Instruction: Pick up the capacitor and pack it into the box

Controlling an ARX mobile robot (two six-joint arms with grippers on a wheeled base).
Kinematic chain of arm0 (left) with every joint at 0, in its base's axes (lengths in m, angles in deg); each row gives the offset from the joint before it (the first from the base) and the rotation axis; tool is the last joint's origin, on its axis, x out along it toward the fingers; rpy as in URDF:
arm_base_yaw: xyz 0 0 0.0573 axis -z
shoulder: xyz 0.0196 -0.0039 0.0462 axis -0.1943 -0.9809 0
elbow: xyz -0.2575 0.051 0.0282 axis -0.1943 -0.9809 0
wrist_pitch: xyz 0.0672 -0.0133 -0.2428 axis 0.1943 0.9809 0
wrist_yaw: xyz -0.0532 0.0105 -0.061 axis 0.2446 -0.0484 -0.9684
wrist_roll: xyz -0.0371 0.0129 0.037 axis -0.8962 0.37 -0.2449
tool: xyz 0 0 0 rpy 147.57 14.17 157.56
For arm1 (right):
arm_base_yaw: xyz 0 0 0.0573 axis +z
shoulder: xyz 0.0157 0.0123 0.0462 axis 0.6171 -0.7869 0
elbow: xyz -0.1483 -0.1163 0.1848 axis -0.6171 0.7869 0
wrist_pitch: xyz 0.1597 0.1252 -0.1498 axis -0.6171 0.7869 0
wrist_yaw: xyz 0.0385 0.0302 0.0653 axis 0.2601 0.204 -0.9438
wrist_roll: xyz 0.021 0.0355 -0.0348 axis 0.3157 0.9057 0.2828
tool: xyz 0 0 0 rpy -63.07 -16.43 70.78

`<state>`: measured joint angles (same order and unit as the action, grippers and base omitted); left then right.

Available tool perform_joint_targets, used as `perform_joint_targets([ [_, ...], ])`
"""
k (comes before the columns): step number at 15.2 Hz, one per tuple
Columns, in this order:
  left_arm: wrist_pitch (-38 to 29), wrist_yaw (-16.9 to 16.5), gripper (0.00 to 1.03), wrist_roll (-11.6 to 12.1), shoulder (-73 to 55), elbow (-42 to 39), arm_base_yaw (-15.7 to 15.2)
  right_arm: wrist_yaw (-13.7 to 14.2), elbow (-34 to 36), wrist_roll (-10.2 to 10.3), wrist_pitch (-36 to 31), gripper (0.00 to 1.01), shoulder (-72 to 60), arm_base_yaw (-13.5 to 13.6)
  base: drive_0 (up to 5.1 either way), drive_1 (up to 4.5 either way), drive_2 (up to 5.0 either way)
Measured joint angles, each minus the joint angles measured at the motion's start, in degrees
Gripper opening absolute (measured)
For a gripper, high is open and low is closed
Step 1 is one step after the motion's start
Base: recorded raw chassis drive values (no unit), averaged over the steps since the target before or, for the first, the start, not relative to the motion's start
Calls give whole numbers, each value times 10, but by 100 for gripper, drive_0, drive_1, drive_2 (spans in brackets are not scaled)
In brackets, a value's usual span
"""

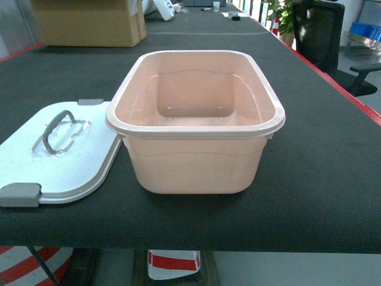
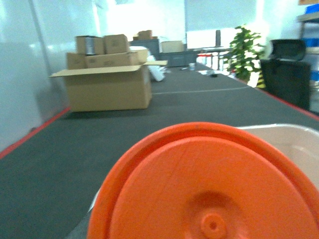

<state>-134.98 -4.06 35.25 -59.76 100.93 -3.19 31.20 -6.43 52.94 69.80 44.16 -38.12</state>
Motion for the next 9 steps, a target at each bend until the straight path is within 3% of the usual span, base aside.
perform_joint_targets([
  [1, -10, -9, 43, -13, -91, 72, 24, 0, 0, 0, 0, 98, 0, 0, 0, 0, 0],
  [4, 96, -7, 43, -57, -350, 308, 115, 0, 0, 0, 0, 98, 0, 0, 0, 0, 0],
  [6, 147, 0, 43, -75, -447, 454, 156, 0, 0, 0, 0, 98, 0, 0, 0, 0, 0],
  [7, 167, 10, 54, -82, -486, 516, 171, 0, 0, 0, 0, 98, 0, 0, 0, 0, 0],
  [9, 179, 23, 77, -81, -515, 551, 184, 0, 0, 0, 0, 98, 0, 0, 0, 0, 0],
])
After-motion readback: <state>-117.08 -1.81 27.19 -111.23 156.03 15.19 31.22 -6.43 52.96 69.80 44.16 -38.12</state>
